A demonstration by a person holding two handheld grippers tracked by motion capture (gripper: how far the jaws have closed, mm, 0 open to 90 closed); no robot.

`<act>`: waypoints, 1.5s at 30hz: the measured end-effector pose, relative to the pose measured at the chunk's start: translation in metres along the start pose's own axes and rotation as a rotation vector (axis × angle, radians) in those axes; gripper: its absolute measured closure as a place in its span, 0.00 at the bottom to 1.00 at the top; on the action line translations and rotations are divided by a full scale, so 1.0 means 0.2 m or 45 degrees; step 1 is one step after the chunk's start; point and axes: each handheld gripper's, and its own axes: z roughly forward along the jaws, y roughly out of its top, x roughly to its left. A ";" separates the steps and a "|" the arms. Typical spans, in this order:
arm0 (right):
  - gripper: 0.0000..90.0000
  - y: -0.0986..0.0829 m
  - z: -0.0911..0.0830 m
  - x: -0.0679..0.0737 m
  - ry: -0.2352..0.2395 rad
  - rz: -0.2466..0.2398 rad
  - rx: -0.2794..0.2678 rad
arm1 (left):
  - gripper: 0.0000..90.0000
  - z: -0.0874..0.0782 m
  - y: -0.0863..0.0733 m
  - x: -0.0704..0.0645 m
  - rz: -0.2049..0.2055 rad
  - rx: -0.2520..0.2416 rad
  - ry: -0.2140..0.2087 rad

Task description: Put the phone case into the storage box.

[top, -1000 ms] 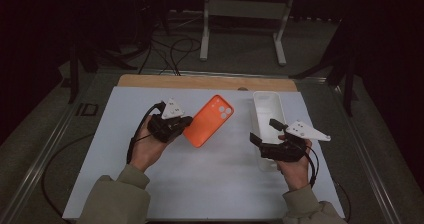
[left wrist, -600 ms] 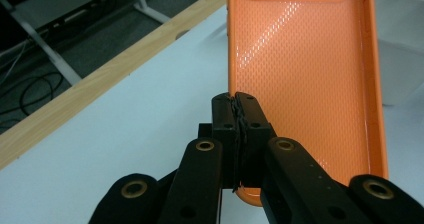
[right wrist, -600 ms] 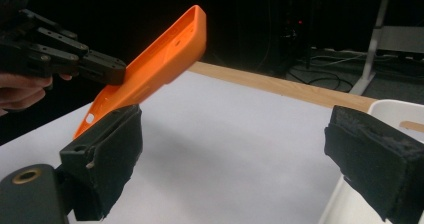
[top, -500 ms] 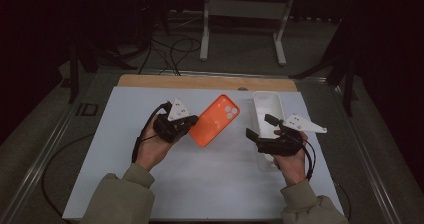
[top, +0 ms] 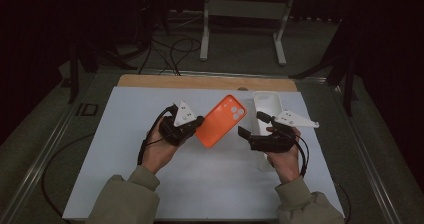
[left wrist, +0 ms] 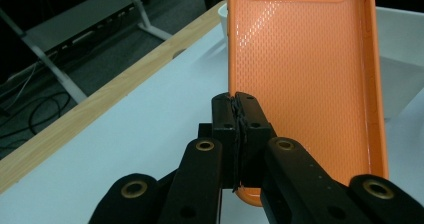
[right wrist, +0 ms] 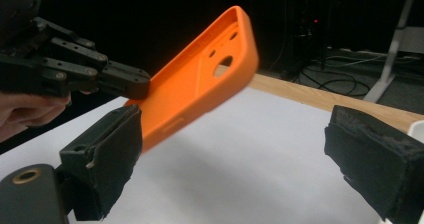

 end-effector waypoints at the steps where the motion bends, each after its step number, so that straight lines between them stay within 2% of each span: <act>1: 0.09 0.00 0.00 0.00 0.005 0.004 0.002 | 1.00 0.00 0.00 -0.01 0.004 0.000 0.001; 5: 0.09 0.02 0.02 0.02 0.022 0.005 -0.002 | 1.00 0.01 0.01 -0.03 0.010 0.002 0.000; 12: 0.09 0.03 0.04 0.03 0.047 0.015 0.001 | 1.00 0.00 0.02 -0.07 0.026 -0.031 -0.006; 19: 0.11 0.03 0.07 0.06 0.072 0.036 0.036 | 1.00 -0.01 0.03 -0.12 0.033 -0.061 -0.023; 22: 0.19 0.02 0.07 0.07 0.087 0.065 0.039 | 1.00 -0.01 0.03 -0.14 0.037 -0.078 -0.031; 25: 0.36 0.03 0.08 0.09 0.109 0.092 0.056 | 1.00 -0.01 0.03 -0.15 0.041 -0.091 -0.033; 26: 0.45 0.04 0.08 0.10 0.092 0.108 0.069 | 1.00 -0.01 0.03 -0.16 0.041 -0.093 -0.031; 27: 0.50 0.04 0.08 0.10 0.098 0.128 0.076 | 1.00 -0.01 0.03 -0.16 0.041 -0.093 -0.030; 29: 0.64 0.04 0.08 0.10 0.151 0.188 0.076 | 1.00 -0.01 0.03 -0.16 0.031 -0.108 -0.028; 32: 0.77 0.04 0.09 0.09 0.200 0.250 0.103 | 1.00 -0.01 0.03 -0.16 0.033 -0.115 -0.027; 35: 0.85 0.04 0.08 0.09 0.206 0.261 0.116 | 1.00 -0.01 0.02 -0.17 0.043 -0.114 -0.030; 38: 0.89 0.04 0.08 0.09 0.228 0.308 0.132 | 0.99 0.00 0.02 -0.17 0.047 -0.110 -0.028; 42: 0.93 0.04 0.08 0.09 0.215 0.292 0.144 | 0.99 0.01 0.01 -0.18 0.053 -0.098 -0.043; 45: 0.96 0.05 0.07 0.10 0.201 0.270 0.126 | 0.98 0.02 0.01 -0.18 0.037 -0.089 -0.059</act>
